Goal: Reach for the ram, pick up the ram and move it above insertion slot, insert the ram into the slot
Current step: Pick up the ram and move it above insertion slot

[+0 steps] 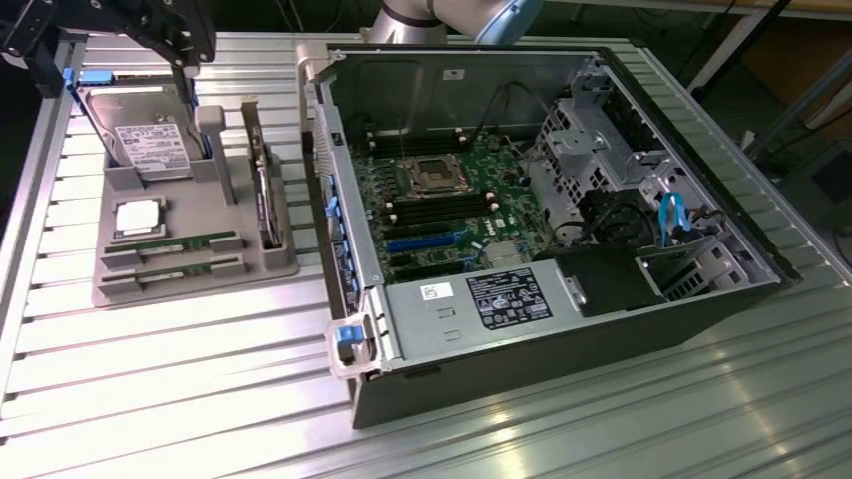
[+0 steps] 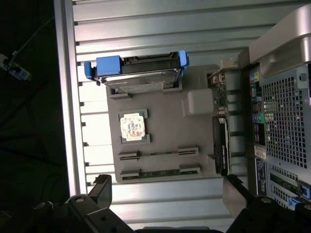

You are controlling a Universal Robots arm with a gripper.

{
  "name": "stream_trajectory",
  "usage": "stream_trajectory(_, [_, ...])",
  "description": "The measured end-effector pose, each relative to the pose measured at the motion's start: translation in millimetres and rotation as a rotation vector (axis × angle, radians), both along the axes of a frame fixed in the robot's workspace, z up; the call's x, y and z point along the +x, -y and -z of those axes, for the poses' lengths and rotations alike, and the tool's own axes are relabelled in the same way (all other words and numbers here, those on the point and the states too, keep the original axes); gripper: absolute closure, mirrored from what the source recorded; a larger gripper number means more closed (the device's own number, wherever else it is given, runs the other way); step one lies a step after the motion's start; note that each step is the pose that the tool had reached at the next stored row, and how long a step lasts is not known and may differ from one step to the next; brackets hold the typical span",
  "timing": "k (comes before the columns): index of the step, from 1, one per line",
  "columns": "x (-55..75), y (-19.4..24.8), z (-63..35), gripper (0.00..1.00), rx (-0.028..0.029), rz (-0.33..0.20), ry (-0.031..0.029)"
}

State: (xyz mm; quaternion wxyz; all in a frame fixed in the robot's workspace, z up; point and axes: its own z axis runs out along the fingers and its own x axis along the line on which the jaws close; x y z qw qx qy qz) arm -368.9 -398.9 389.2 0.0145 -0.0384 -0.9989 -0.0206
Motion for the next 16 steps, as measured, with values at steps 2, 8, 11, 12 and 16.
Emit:
stream_trajectory(2, [0.0, 0.0, 0.3, 0.01, 0.0000, 0.000, 0.0000])
stream_trajectory(8, [0.0, 0.0, 15.6, 0.01, -0.0001, 0.000, 0.0001])
stream_trajectory(11, [0.0, 0.0, 20.7, 0.01, -0.0002, 0.000, 0.0000])
stream_trajectory(12, [0.0, 0.0, 23.4, 0.01, -0.0003, 0.000, 0.0000])
stream_trajectory(16, [0.0, 0.0, 33.5, 0.01, -0.0011, 0.000, 0.0000])
